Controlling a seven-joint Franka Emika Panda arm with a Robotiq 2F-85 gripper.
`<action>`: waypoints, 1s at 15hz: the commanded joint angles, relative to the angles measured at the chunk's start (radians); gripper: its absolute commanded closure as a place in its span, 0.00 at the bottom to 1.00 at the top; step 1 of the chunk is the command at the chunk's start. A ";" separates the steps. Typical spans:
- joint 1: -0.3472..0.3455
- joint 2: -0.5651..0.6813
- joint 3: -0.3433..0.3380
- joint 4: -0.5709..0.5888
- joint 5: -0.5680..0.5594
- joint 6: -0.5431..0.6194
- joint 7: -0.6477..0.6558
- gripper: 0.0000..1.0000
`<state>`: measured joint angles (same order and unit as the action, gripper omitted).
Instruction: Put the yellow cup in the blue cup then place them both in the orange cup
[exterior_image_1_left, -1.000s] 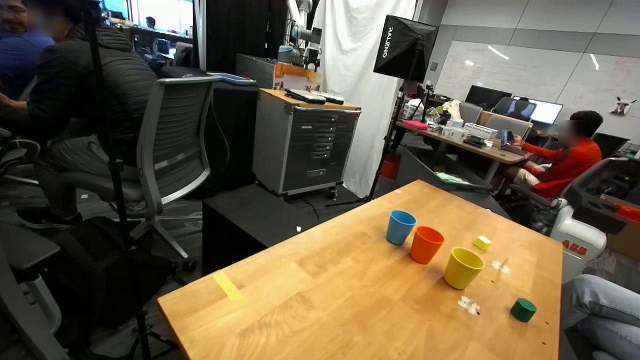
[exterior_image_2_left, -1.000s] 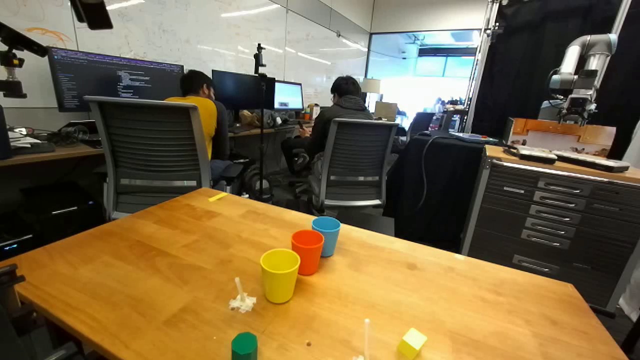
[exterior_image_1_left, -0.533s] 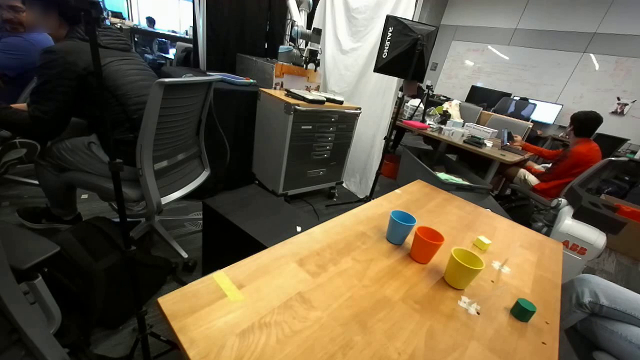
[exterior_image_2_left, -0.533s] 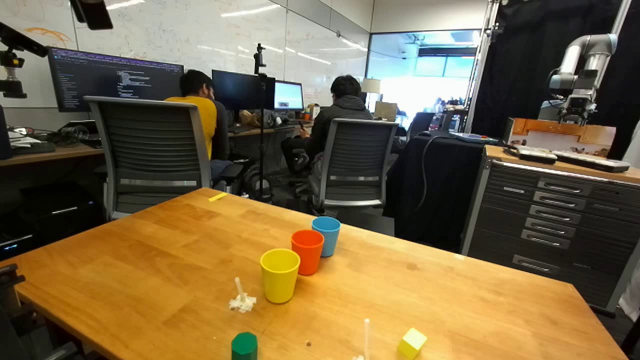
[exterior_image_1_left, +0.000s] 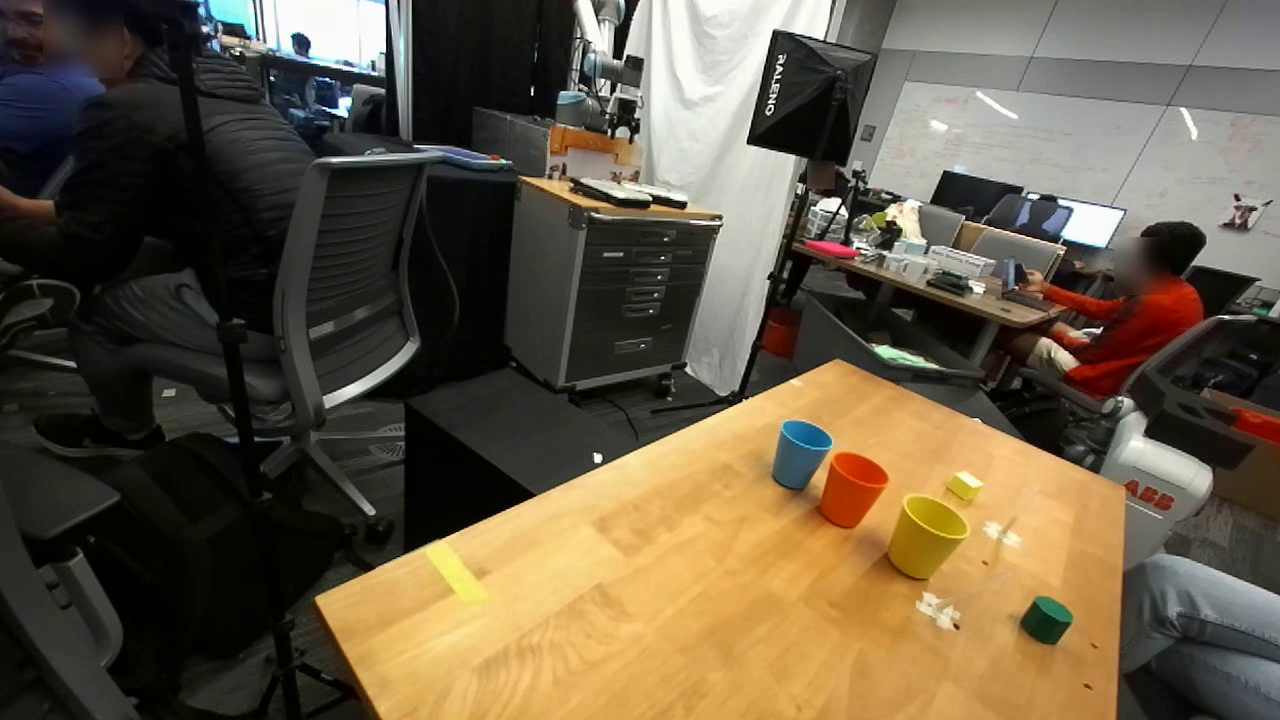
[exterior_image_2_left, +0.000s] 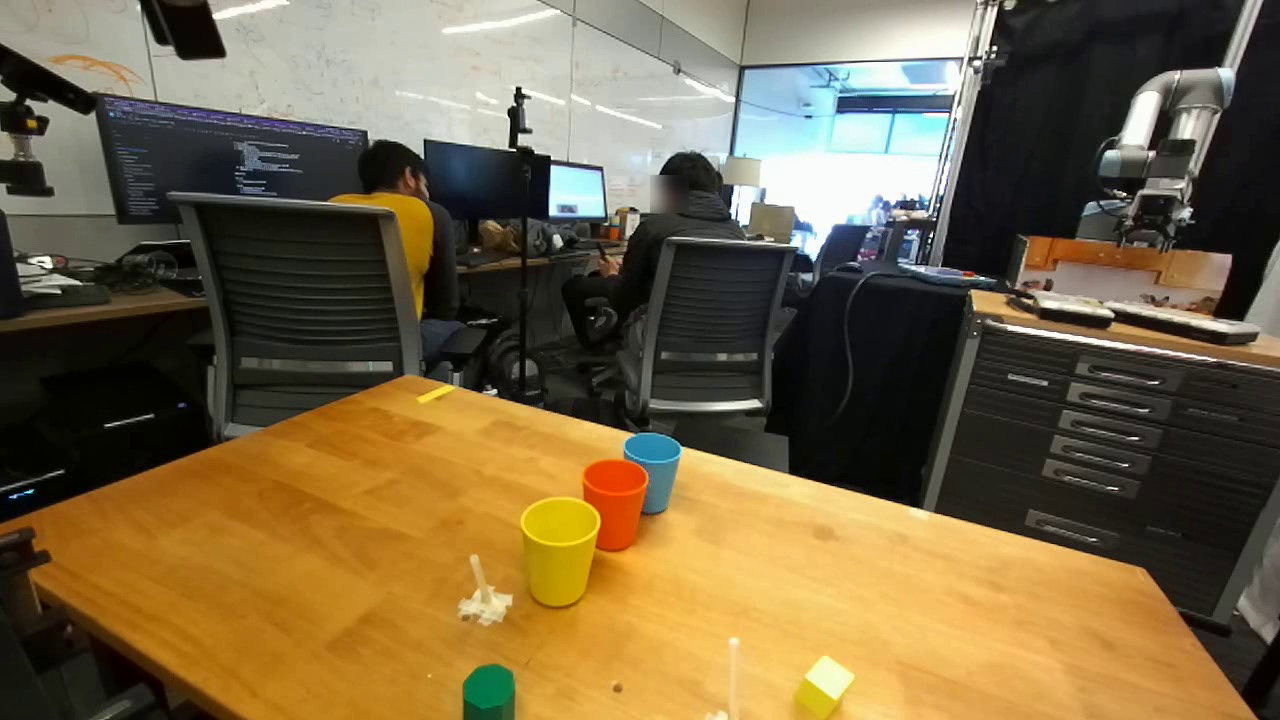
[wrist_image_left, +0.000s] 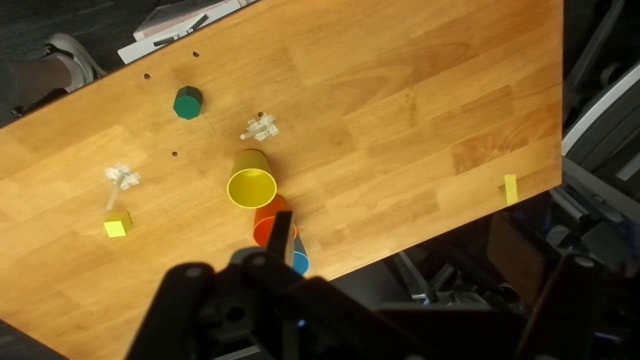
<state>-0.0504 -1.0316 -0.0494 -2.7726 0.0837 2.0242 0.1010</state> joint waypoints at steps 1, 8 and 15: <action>-0.008 0.001 0.006 0.003 0.007 -0.004 -0.006 0.00; -0.010 0.009 0.014 0.002 0.009 0.028 0.005 0.00; -0.065 0.142 -0.006 0.002 0.045 0.333 0.106 0.00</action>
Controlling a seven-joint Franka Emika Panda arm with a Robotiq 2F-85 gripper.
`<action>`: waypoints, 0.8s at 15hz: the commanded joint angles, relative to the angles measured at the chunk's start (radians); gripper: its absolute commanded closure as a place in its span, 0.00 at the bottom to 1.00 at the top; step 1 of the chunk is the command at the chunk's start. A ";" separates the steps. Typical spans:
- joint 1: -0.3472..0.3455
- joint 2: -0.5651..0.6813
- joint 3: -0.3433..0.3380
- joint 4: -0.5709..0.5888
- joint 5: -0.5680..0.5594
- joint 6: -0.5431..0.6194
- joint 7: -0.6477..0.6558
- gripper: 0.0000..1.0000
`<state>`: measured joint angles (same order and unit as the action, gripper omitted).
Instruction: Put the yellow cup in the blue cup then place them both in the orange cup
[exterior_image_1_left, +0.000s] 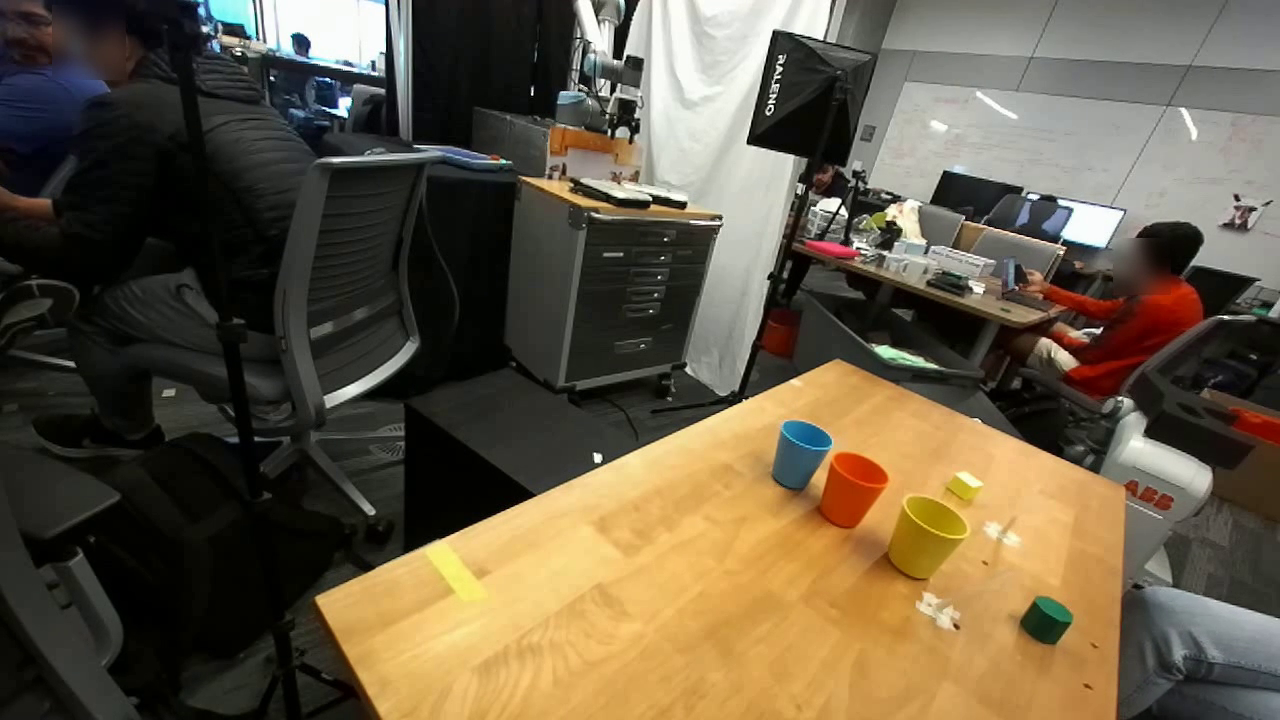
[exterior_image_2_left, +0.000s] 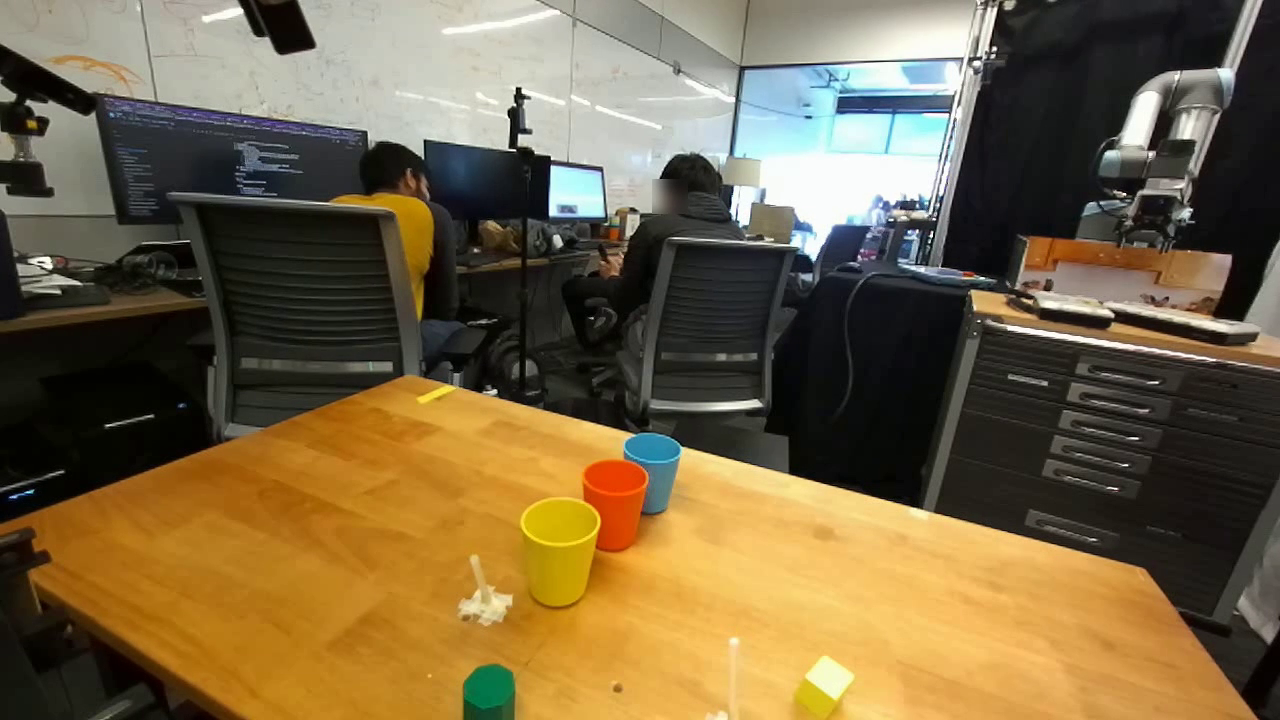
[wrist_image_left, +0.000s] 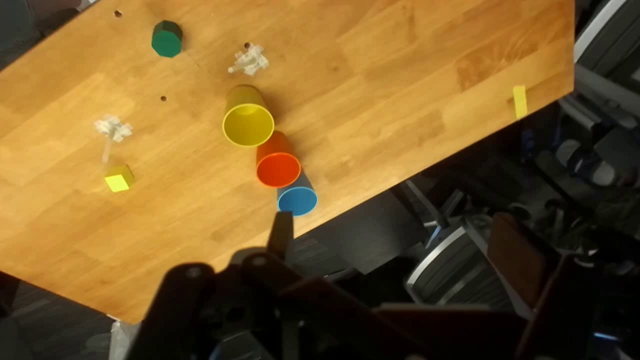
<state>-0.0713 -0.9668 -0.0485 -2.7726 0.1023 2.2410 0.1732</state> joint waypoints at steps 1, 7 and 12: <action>-0.056 0.104 -0.011 0.002 0.026 0.150 0.043 0.00; -0.144 0.312 -0.063 0.031 0.040 0.320 0.092 0.00; -0.120 0.494 -0.164 0.100 0.110 0.364 0.021 0.00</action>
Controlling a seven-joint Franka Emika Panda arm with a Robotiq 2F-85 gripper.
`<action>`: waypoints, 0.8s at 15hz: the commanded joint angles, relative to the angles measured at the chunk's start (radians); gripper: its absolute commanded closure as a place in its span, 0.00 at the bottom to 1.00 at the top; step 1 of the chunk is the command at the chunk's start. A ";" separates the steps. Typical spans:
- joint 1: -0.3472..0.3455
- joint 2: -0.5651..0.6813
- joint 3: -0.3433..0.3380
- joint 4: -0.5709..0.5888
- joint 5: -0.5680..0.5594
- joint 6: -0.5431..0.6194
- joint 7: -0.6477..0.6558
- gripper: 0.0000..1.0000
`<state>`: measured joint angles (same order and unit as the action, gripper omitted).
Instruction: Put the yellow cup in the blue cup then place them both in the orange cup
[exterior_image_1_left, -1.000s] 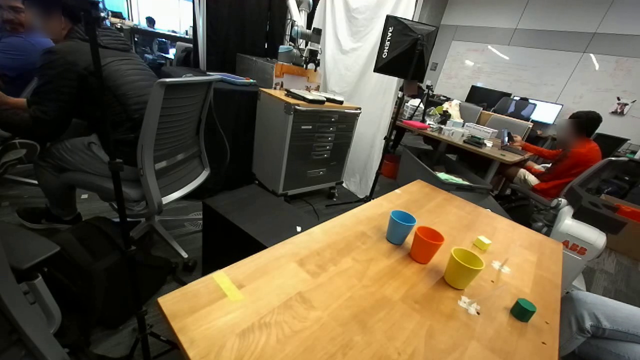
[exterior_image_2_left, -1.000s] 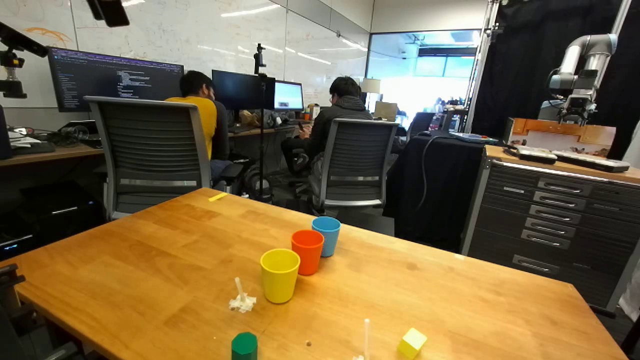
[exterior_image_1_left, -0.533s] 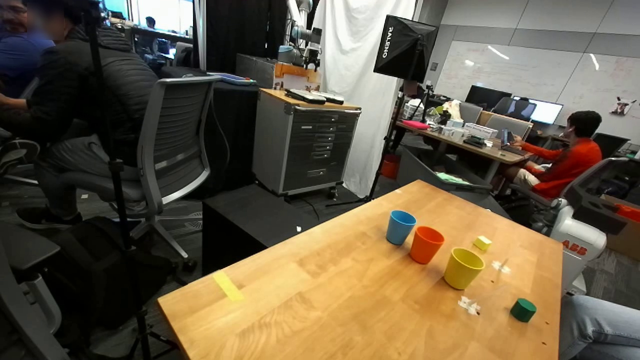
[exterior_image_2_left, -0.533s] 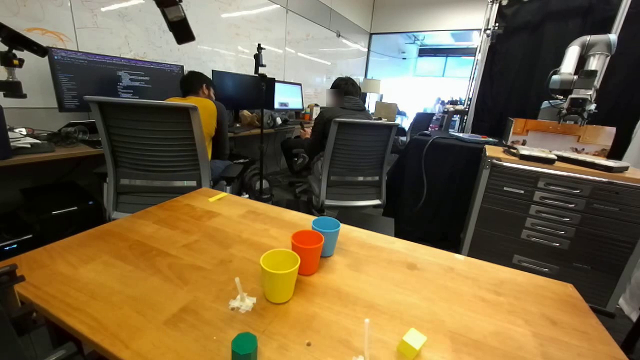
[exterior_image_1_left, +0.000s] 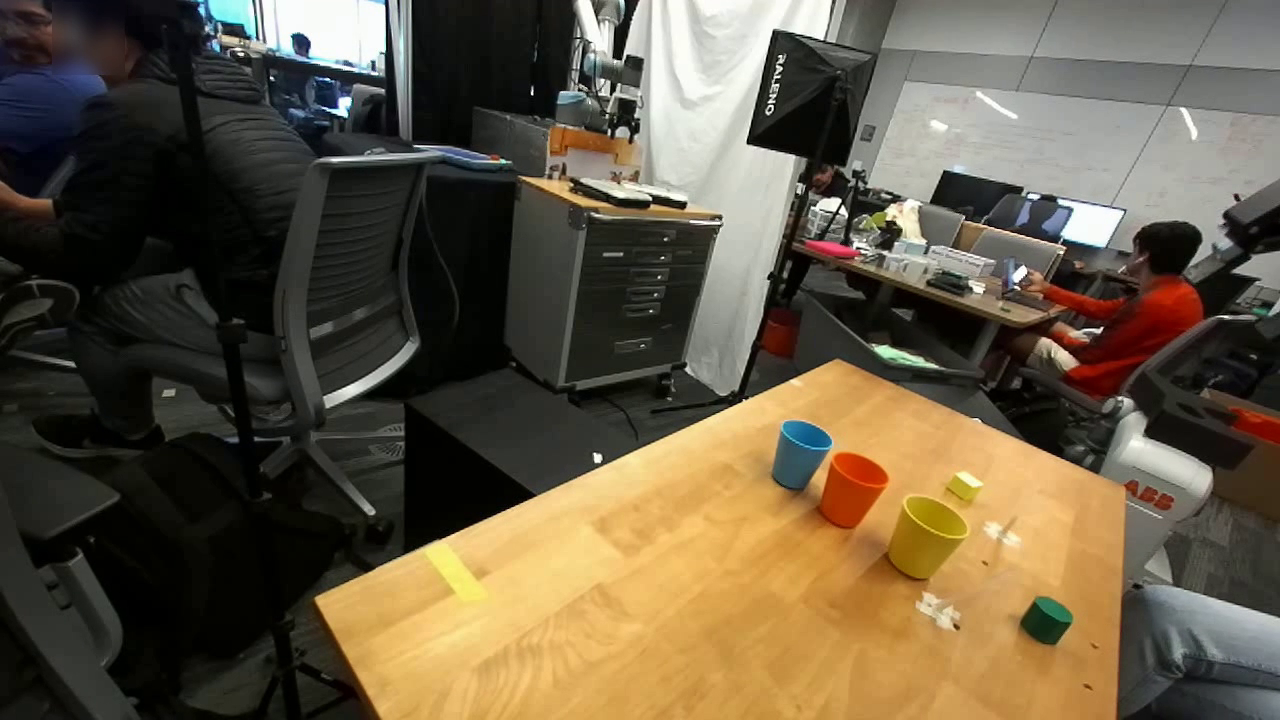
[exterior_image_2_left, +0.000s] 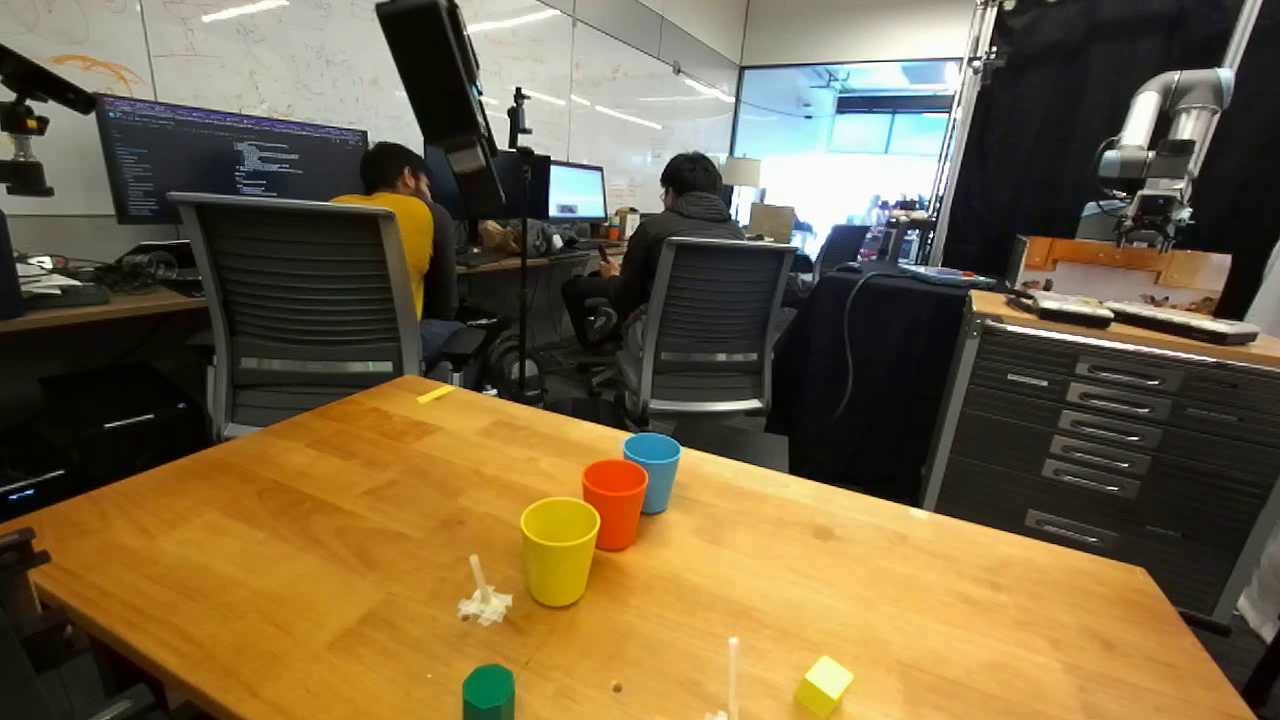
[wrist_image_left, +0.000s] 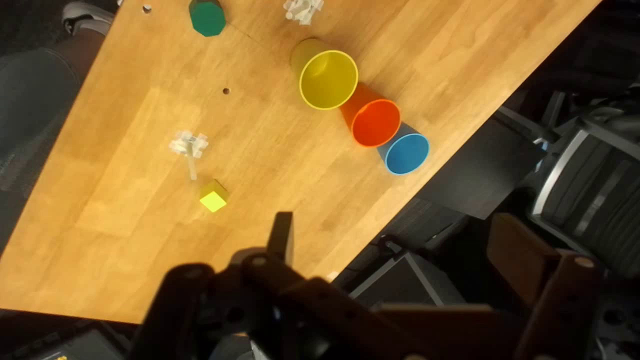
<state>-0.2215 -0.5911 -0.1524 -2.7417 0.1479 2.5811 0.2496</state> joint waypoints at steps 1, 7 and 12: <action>0.042 0.152 -0.077 0.088 0.085 0.018 -0.074 0.00; 0.066 0.358 -0.124 0.195 0.205 0.016 -0.150 0.00; 0.065 0.500 -0.116 0.272 0.276 0.016 -0.248 0.00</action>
<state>-0.1723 -0.1824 -0.2554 -2.5432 0.3690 2.5882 0.0780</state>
